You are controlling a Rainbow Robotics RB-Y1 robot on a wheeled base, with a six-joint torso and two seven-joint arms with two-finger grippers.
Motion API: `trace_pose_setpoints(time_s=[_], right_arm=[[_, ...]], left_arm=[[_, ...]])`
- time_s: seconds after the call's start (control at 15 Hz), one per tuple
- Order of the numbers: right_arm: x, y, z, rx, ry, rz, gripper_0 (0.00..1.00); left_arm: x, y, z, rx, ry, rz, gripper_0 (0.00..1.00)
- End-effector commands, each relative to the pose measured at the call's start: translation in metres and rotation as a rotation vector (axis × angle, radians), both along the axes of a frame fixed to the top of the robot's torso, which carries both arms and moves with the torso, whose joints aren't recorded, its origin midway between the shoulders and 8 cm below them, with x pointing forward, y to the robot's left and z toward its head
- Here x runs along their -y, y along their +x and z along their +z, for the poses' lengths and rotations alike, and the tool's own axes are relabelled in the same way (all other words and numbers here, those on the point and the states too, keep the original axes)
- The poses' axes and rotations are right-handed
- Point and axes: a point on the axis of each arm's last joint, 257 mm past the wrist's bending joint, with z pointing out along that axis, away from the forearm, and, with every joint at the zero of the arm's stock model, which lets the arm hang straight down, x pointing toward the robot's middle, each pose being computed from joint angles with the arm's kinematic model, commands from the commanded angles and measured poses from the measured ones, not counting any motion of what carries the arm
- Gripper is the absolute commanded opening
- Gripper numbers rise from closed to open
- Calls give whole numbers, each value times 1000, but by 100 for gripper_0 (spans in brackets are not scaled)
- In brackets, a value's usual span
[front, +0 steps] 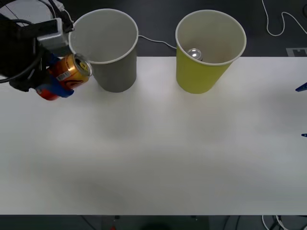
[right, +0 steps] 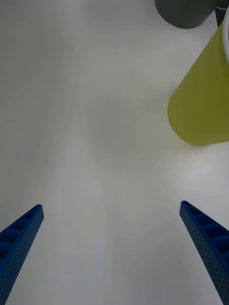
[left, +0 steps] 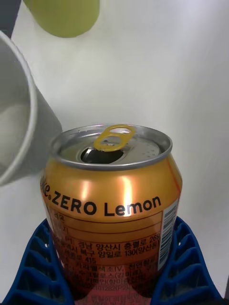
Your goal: Put the can into the green bin and the plastic bottle into the gray bin
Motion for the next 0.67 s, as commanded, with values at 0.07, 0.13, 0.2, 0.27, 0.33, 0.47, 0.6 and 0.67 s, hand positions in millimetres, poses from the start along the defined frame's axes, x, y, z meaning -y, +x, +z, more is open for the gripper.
trace_pose_setpoints(time_s=[0.07, 0.13, 0.2, 0.27, 0.33, 0.47, 0.6, 0.67], right_arm=[[0, 0, 0, 0, 0, 0, 100], [0, 0, 0, 0, 0, 0, 100], [0, 0, 0, 0, 0, 0, 100], [0, 0, 0, 0, 0, 0, 100], [0, 0, 0, 0, 0, 0, 100], [0, 0, 0, 0, 0, 0, 100], [0, 0, 0, 0, 0, 0, 100], [0, 0, 0, 0, 0, 0, 100]], left_arm=[[22, 21, 26, 21, 48, -30, 0], [31, 27, 31, 21, 63, -40, 0], [45, 36, 36, 14, 74, -54, 0], [55, 43, 40, 9, 77, -60, 0], [68, 51, 45, 11, 86, -69, 0], [96, 70, 55, 10, 101, -69, 0], [125, 88, 64, 36, 109, -70, 0], [145, 98, 69, 50, 110, -63, 0]])
